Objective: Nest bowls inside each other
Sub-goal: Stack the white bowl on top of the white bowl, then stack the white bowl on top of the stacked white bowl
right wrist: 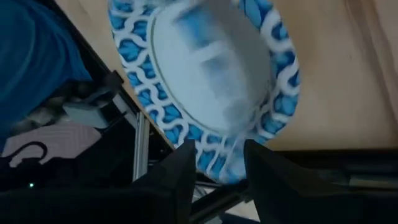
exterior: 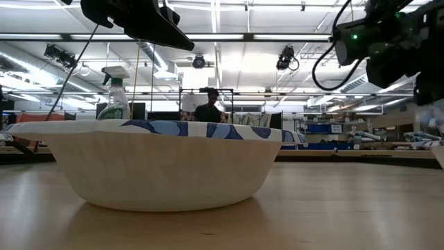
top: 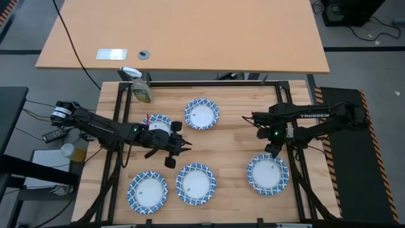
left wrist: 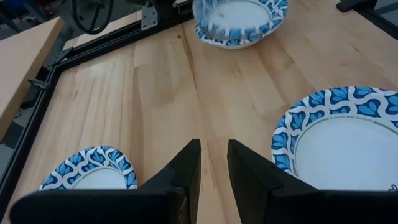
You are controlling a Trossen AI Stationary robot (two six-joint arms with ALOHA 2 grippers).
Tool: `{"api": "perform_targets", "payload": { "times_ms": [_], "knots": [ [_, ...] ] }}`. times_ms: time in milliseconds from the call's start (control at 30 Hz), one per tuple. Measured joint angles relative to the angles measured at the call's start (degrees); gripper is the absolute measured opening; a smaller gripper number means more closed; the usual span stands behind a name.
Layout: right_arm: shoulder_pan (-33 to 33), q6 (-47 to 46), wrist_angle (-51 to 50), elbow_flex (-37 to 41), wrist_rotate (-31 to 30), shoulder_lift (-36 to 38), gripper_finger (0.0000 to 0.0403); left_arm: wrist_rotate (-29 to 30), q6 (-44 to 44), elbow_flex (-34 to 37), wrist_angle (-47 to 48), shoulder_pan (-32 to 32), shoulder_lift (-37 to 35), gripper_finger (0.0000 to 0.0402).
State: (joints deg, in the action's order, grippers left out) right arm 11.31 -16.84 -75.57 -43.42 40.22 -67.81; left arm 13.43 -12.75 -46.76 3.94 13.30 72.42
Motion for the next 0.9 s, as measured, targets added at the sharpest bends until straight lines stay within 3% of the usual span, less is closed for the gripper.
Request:
{"api": "perform_targets", "payload": {
  "times_ms": [133,333,433,733,800,900],
  "knots": [
    [0.0,-0.1,1.7,0.0,-3.7,-0.1,0.0146,0.0,-0.1,0.0,-0.8,0.0,0.0,0.0084],
    [0.9,-0.8,-0.9,-1.9,-3.2,0.0,0.0146,0.0,-0.1,0.0,-0.9,0.0,0.0,0.0084],
    [-0.4,-2.4,2.7,-3.8,-7.4,-0.1,0.0146,0.0,-0.1,0.0,-1.1,0.0,0.0,0.0084],
    [-1.9,-5.2,24.9,-4.3,-26.6,-0.2,0.0146,0.0,1.2,0.0,-0.5,0.1,0.0,0.0084],
    [-0.6,-6.1,32.7,-2.9,-28.0,-0.2,0.0145,0.0,1.5,0.0,0.0,0.1,0.0,0.0084],
    [3.4,-8.5,46.6,1.0,-24.7,-1.1,0.0144,0.0,2.5,0.0,1.1,0.1,0.0,0.0084]
  ]
}}
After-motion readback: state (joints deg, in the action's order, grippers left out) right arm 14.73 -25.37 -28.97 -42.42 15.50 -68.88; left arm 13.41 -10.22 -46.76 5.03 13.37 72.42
